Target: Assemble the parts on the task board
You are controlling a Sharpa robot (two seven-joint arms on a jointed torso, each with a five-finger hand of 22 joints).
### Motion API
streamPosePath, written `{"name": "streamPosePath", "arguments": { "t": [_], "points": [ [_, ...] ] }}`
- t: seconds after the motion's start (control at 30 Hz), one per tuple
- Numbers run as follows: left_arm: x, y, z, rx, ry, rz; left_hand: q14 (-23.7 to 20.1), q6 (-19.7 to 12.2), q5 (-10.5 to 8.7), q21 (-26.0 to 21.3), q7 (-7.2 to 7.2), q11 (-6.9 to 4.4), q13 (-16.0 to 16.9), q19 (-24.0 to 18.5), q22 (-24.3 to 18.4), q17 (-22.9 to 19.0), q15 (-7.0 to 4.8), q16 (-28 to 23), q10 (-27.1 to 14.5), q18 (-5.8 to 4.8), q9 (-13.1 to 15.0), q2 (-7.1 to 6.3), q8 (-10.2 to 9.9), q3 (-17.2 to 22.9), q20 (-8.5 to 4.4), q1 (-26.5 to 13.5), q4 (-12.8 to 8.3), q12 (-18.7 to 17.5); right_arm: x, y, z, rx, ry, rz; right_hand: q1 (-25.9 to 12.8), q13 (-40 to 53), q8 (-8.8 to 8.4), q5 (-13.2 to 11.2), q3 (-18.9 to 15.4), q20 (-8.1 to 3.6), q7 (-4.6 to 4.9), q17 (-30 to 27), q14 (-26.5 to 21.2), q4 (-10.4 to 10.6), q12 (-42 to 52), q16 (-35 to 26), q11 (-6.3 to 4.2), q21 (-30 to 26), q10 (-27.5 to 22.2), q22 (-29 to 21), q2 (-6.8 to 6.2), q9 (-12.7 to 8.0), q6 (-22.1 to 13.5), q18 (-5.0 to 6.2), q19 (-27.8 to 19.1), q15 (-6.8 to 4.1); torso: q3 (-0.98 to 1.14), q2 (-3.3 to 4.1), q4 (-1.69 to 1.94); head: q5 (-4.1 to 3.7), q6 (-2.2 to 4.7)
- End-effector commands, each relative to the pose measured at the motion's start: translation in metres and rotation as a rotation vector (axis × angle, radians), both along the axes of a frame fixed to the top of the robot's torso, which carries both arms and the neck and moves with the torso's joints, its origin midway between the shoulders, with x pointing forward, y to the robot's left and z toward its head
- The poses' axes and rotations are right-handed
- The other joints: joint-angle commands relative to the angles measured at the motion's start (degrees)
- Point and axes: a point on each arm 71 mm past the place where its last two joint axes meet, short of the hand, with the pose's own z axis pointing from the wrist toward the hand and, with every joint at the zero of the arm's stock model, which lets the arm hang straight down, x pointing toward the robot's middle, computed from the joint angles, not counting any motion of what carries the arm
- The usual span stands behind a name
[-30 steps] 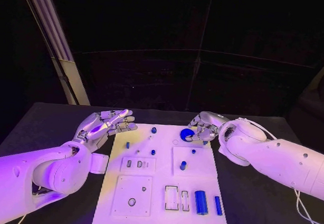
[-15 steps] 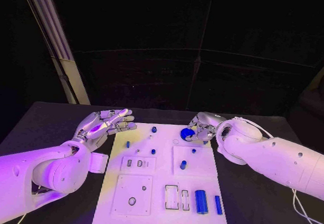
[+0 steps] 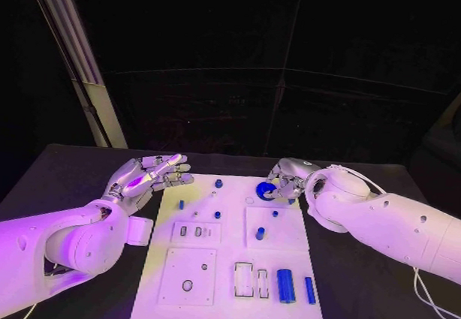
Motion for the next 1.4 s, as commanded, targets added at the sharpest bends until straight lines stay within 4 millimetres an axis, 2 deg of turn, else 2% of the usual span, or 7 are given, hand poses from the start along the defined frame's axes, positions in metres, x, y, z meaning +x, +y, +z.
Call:
{"name": "streamPosePath", "arguments": {
  "t": [0.03,0.27,0.47,0.97,1.1,1.23,1.4],
  "points": [
    [0.0,-0.002,0.001,-0.009,-0.003,-0.016,-0.07,-0.47,0.1,0.04,0.75,0.22,-0.09,0.41,-0.07,-0.08,0.31,-0.35,-0.07,0.33,-0.08,0.4,-0.31,-0.03,0.17,0.0,-0.3,-0.36,0.0,0.003,0.001,-0.06,-0.022,0.013,0.98,1.54,0.42,-0.57,0.13,-0.1,0.05,0.86,2.7,-0.52,1.34,0.54,-0.04,0.43,0.9,2.35,-0.02,0.1,0.71,-1.2,0.61,-0.11,-0.01,0.0,-0.01,-0.02,-0.1],
    [0.0,-0.002,0.001,-0.01,-0.001,-0.019,-0.07,-0.47,0.1,0.04,0.75,0.22,-0.09,0.41,-0.07,-0.08,0.31,-0.35,-0.07,0.33,-0.08,0.4,-0.31,-0.03,0.17,0.0,-0.3,-0.36,-0.002,0.011,0.005,-0.139,-0.093,0.042,4.1,9.37,1.31,-4.94,3.5,-0.33,-0.29,4.21,3.13,-2.83,8.3,2.15,-0.4,1.34,4.09,4.65,0.5,0.24,3.33,-1.68,1.95,-0.38,-0.01,0.01,0.04,-0.07,-0.29],
    [0.0,-0.002,0.001,-0.01,-0.001,-0.02,-0.07,-0.47,0.1,0.04,0.75,0.22,-0.09,0.41,-0.07,-0.08,0.31,-0.35,-0.07,0.33,-0.08,0.4,-0.31,-0.03,0.17,0.0,-0.3,-0.36,-0.007,0.022,0.011,-0.138,-0.154,0.075,3.63,12.2,1.7,-5.1,4.97,-0.42,-0.52,5.05,3.21,-2.91,10.75,2.55,-0.57,1.63,5.29,5.38,0.42,0.23,4.94,-1.82,2.37,-0.48,0.02,-0.02,0.0,0.04,-0.36],
    [0.0,-0.003,0.001,-0.013,0.002,-0.026,-0.04,-0.47,0.1,-0.01,0.76,0.23,-0.07,0.41,-0.15,-0.1,0.32,-0.44,-0.09,0.34,-0.05,0.58,-0.39,0.04,0.19,-0.05,-0.32,-0.45,-0.023,0.07,0.028,-0.001,-0.277,0.169,-0.75,16.11,1.66,-4.15,6.28,-0.82,-1.27,7.78,3.63,-0.5,13.95,3.76,-1.13,2.46,7.23,7.54,-0.32,0.06,7.24,-2.28,3.71,-0.93,-0.02,0.0,0.1,0.52,-0.52],
    [0.0,-0.003,0.001,-0.014,0.003,-0.03,-0.04,-0.47,0.1,-0.01,0.76,0.23,-0.07,0.41,-0.15,-0.1,0.32,-0.44,-0.09,0.34,-0.05,0.58,-0.39,0.04,0.19,-0.05,-0.32,-0.45,-0.022,0.082,0.028,0.028,-0.287,0.18,-0.81,16.12,1.42,-3.75,6.63,-0.83,-1.22,8.03,3.65,-0.47,13.85,3.86,-1.1,2.53,7.18,7.73,-0.26,-0.01,7.12,-2.32,3.83,-0.92,-0.16,-0.02,0.15,0.93,-0.67],
    [0.0,-0.004,0.001,-0.015,0.004,-0.032,-0.05,-0.5,0.09,-0.04,0.79,0.26,-0.07,0.4,-0.19,-0.11,0.33,-0.49,-0.14,0.34,-0.06,0.67,-0.43,0.05,0.2,-0.14,-0.26,-0.5,-0.02,0.096,0.026,0.042,-0.283,0.194,-0.79,16.16,1.19,-3.47,6.92,-0.83,-1.17,8.2,3.67,-0.51,13.79,3.92,-1.06,2.58,7.14,7.88,-0.27,-0.07,6.96,-2.35,3.92,-0.9,-0.05,0.03,0.25,1.19,-0.8],
    [0.0,-0.004,0.001,-0.015,0.004,-0.033,-0.05,-0.5,0.09,-0.04,0.79,0.26,-0.07,0.4,-0.19,-0.11,0.33,-0.49,-0.14,0.34,-0.06,0.67,-0.43,0.05,0.2,-0.14,-0.26,-0.5,-0.016,0.111,0.02,0.039,-0.257,0.205,-0.78,16.11,1.07,-3.39,7.07,-0.83,-1.13,8.21,3.66,-0.54,13.7,3.92,-1.04,2.59,7.08,7.92,-0.27,-0.1,6.87,-2.36,3.94,-0.88,-0.1,0.0,0.15,1.4,-0.92]
  ]
}}
